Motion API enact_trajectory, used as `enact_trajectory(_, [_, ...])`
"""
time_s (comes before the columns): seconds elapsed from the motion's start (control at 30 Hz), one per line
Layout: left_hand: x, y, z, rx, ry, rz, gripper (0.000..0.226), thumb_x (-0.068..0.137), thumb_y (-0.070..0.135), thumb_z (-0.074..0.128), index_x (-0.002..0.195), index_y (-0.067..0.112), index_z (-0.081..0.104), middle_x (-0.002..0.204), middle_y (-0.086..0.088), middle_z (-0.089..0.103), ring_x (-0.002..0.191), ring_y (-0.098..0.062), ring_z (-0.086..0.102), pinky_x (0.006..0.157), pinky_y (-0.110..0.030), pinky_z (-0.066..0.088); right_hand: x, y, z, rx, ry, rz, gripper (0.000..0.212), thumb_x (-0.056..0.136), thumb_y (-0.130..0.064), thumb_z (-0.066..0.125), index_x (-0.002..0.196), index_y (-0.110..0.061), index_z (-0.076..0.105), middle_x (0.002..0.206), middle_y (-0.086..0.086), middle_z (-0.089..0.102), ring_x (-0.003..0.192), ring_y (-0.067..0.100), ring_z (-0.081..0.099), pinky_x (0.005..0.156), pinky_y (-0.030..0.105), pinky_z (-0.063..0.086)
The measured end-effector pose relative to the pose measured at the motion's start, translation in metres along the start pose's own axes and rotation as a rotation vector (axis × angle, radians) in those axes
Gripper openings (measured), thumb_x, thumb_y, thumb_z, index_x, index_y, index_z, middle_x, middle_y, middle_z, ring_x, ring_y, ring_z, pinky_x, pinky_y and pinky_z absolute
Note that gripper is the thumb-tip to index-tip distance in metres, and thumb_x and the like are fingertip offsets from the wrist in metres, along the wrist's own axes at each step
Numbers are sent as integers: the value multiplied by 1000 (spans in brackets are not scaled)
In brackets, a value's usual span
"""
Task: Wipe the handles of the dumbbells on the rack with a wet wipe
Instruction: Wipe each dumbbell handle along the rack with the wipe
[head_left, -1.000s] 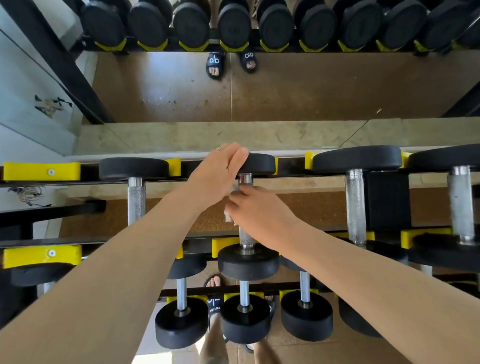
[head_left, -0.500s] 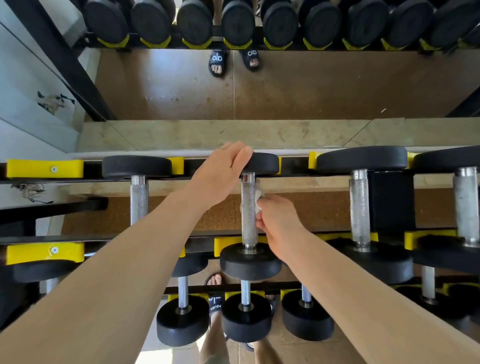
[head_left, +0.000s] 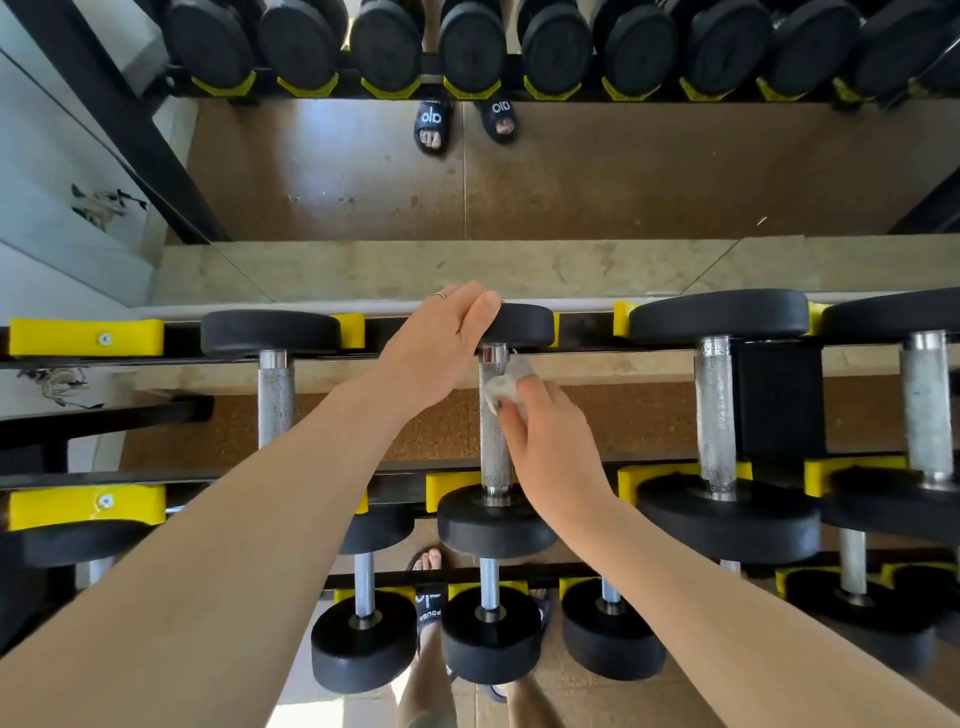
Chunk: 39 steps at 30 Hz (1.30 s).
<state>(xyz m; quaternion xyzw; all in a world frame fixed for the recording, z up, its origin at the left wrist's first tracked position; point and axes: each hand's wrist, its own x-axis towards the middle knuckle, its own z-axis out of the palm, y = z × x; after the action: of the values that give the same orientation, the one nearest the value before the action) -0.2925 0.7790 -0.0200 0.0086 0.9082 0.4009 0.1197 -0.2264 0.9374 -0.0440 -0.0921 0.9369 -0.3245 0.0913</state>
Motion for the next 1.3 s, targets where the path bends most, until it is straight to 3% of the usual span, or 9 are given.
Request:
enact_trajectory(0.13, [0, -1, 0, -9, 3, 5, 40, 110, 39, 28, 98, 11, 55, 89, -5, 51, 79, -11, 44, 70, -22, 35, -8, 20, -5, 62, -79, 78, 13, 103, -25, 45, 98, -19, 55, 76, -11, 55, 63, 1, 54, 52, 14, 40])
enact_trajectory(0.27, [0, 0, 0, 3, -5, -2, 42, 110, 41, 26, 100, 12, 56, 91, -8, 53, 84, -18, 48, 76, -31, 40, -3, 32, -22, 234, 30, 385, 18, 103, -23, 45, 115, -12, 51, 87, -3, 62, 65, 3, 61, 47, 13, 45])
enact_trajectory(0.43, [0, -1, 0, -5, 3, 3, 40, 110, 40, 28, 98, 13, 56, 90, -5, 53, 83, -14, 47, 74, -31, 37, 6, 7, -13, 247, -185, 306, 15, 101, -19, 47, 104, -17, 61, 81, -2, 62, 68, 8, 57, 59, 17, 42])
enact_trajectory(0.67, [1, -2, 1, -18, 6, -8, 42, 110, 41, 28, 96, 11, 54, 91, -7, 52, 84, -18, 48, 73, -31, 36, 13, 11, -19, 1002, -142, 705, 28, 94, -6, 56, 122, -5, 58, 79, 10, 61, 62, 14, 53, 56, 27, 45])
enact_trajectory(0.8, [2, -2, 1, -13, 5, -3, 42, 110, 40, 28, 96, 9, 54, 90, -8, 52, 83, -17, 47, 70, -25, 35, 13, -3, -17, 599, -195, 474, 15, 96, -15, 55, 110, -16, 61, 75, 8, 67, 54, 7, 58, 54, 22, 51])
enact_trajectory(1.03, [1, -2, 2, -14, 15, 11, 42, 110, 39, 29, 96, 8, 54, 87, -5, 50, 77, -11, 43, 67, -25, 33, 7, 6, -8, 337, -103, 249, 10, 100, -22, 49, 97, -19, 58, 76, -1, 62, 63, 7, 61, 57, 22, 53])
enact_trajectory(1.1, [2, -2, 2, -16, 18, 5, 42, 110, 39, 29, 95, 7, 53, 86, -4, 49, 75, -9, 41, 67, -27, 32, 7, 11, -4, 381, -119, 288, 12, 101, -21, 48, 100, -17, 59, 76, -1, 61, 59, 5, 58, 53, 17, 48])
enact_trajectory(1.23, [2, -2, 1, -18, 8, -4, 43, 110, 39, 28, 97, 6, 54, 88, -7, 50, 76, -11, 42, 68, -22, 33, 15, 16, -6, 701, 148, 785, 19, 102, -15, 42, 108, -9, 59, 72, 2, 60, 52, 9, 54, 49, 17, 42])
enact_trajectory(1.3, [2, -1, 1, -11, 3, 1, 43, 110, 39, 28, 97, 7, 54, 88, -7, 50, 77, -12, 42, 69, -24, 33, 12, 14, -13, 698, 135, 756, 19, 101, -14, 43, 106, -8, 60, 69, 3, 59, 50, 9, 52, 48, 17, 43])
